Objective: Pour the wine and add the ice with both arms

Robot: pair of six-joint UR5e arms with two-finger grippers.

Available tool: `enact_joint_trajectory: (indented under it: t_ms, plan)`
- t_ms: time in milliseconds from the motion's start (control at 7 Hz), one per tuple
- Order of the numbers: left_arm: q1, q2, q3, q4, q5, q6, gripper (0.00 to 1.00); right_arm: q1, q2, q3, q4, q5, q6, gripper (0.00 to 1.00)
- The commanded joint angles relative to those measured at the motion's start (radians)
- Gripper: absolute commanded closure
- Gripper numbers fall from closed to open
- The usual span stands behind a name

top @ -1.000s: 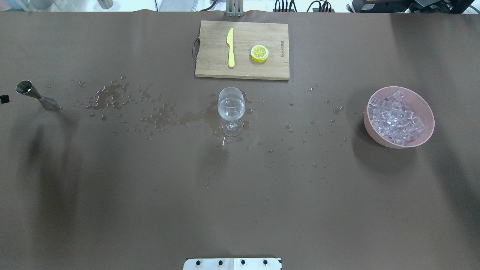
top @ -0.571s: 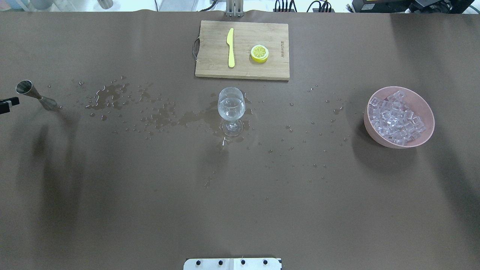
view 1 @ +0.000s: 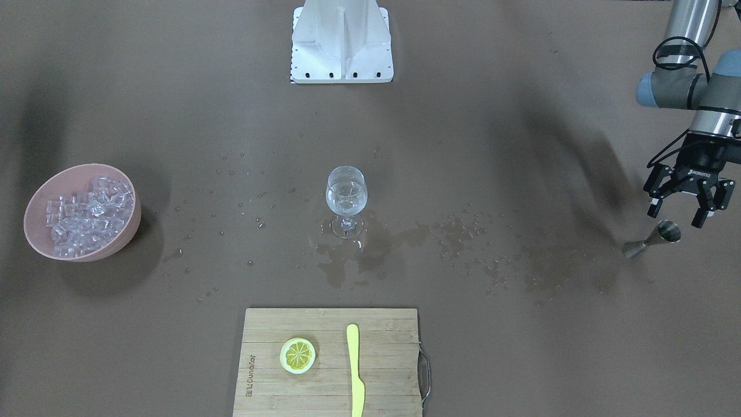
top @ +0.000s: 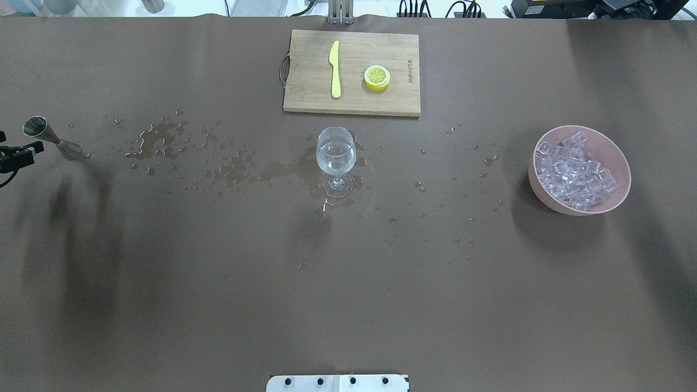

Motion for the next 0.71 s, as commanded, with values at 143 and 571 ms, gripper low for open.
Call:
enact_joint_trajectory:
  t_ms: [143, 571]
  plan:
    - [0.093, -0.002, 0.02, 0.001, 0.14, -0.048, 0.03, -0.001, 0.0, -0.003, 0.0, 0.001, 0.0, 0.0]
    - [0.117, -0.061, 0.073, 0.001, 0.212, -0.059, 0.05, -0.001, 0.0, -0.003, 0.0, 0.001, 0.0, 0.0]
